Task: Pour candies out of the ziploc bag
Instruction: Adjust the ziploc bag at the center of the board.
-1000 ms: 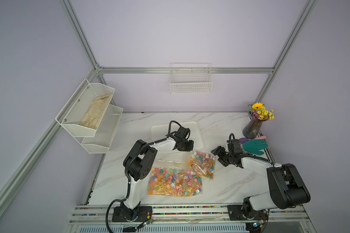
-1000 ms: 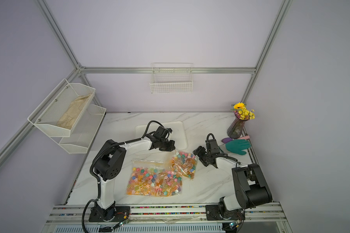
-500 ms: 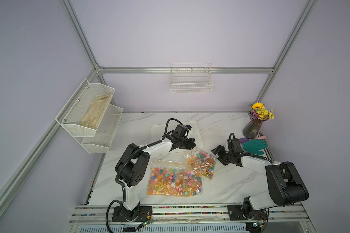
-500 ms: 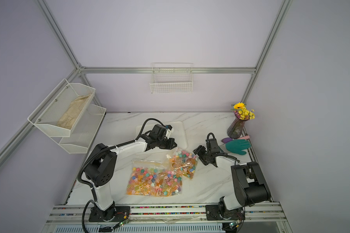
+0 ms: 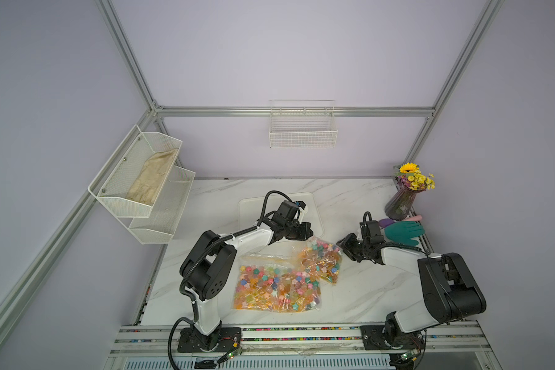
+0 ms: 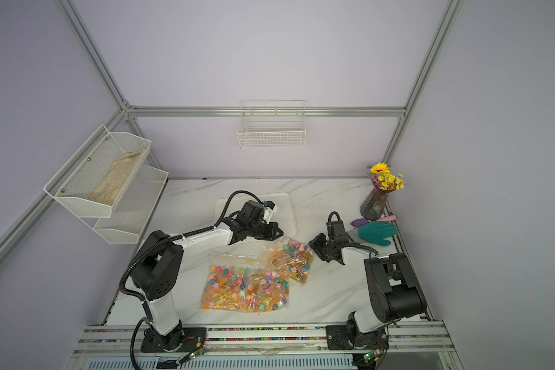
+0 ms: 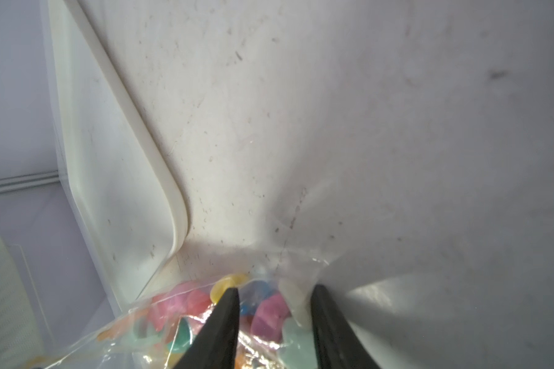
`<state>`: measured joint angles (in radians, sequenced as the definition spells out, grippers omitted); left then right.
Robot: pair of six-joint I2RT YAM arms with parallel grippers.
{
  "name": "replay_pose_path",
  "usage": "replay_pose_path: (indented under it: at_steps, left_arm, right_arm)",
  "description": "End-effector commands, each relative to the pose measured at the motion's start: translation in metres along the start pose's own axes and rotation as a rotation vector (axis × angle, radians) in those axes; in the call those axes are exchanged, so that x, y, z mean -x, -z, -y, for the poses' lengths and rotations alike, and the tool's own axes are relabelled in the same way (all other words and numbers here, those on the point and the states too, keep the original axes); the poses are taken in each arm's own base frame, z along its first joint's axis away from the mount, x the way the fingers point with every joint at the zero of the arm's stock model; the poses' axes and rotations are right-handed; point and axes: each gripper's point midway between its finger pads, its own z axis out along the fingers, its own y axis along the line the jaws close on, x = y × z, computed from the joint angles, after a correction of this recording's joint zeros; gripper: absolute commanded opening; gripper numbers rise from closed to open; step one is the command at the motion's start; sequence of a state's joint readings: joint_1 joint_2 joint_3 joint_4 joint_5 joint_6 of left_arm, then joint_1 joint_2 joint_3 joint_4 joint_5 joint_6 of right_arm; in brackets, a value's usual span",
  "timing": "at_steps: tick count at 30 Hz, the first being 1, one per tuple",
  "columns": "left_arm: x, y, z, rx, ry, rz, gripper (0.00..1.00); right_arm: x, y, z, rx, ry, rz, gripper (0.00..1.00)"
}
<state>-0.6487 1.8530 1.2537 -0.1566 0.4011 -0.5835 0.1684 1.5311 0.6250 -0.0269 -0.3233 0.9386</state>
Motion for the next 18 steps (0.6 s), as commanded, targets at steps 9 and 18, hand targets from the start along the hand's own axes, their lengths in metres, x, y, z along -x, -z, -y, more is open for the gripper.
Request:
replay_pose_path:
  at_steps: [9,18]
  left_arm:
    - [-0.002,0.000,0.006,-0.039,-0.008,0.011,0.00]
    - [0.001,0.008,0.014,-0.066,-0.021,0.031,0.00]
  right_arm:
    - [-0.007,-0.003,0.016,-0.050,-0.003,-0.023,0.02]
    - [0.000,0.019,-0.005,0.017,0.070,0.031,0.00]
